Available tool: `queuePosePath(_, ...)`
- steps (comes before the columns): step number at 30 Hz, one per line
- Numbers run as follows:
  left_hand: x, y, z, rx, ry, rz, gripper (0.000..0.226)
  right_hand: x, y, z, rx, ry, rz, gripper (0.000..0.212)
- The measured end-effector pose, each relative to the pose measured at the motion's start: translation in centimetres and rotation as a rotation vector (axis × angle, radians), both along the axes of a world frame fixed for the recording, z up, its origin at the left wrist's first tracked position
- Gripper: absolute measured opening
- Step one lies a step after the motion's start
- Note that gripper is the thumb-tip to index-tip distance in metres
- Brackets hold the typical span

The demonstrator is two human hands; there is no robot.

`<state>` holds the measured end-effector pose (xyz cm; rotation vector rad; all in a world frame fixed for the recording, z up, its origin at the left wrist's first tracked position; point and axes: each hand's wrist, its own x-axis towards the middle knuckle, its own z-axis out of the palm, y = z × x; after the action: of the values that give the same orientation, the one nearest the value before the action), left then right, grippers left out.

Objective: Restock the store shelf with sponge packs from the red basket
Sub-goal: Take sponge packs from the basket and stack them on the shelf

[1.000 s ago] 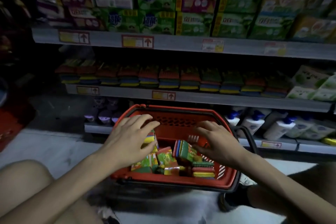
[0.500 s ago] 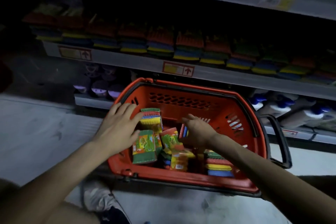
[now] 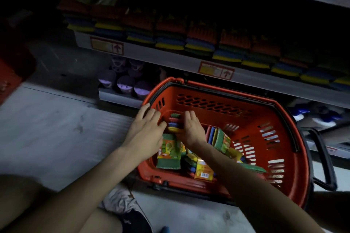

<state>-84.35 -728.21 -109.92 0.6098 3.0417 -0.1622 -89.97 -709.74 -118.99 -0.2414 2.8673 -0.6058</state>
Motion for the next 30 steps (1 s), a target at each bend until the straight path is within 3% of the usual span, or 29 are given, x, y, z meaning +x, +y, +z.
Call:
queuePosePath(4, -0.2, -0.2, -0.3, 0.146, 0.058, 0.023, 0.038, 0.0, 2.3, 3.7, -0.195, 0.011, -0.115, 0.082)
queuePosePath(7, -0.5, -0.1, 0.5, 0.401, 0.072, 0.095, 0.043, 0.5, 3.6, 8.1, -0.491, -0.029, -0.224, 0.076)
queuePosePath(11, -0.9, 0.3, 2.3, 0.826, -0.017, 0.308, 0.041, 2.0, 4.7, 13.0, -0.959, -0.295, -0.37, 0.067)
queuePosePath(15, -1.2, 0.5, 3.4, 1.258, -0.267, 0.5, 0.041, 2.5, 4.7, 14.8, -1.223, -0.577, -0.421, 0.056)
queuePosePath(19, -1.6, -0.2, 4.9, 1.583, -0.41, 0.542, 0.045, 2.4, 3.1, 15.9, -1.338, -0.688, -0.35, 0.056)
queuePosePath(23, -1.7, -1.8, 5.1, 1.701, -0.396, 0.652, 0.076, 2.0, 1.3, 15.7, -1.299, -0.677, -0.332, 0.054)
queuePosePath(26, -1.3, -2.8, 5.2, 1.759, -0.367, 0.649, 0.094, 1.3, 0.9, 14.0, -1.316, -0.742, -0.512, 0.075)
queuePosePath(30, -0.2, -3.3, 5.0, 1.353, -0.096, 0.274, 0.075, 0.9, 0.5, 12.5, -1.254, -0.833, -0.584, 0.088)
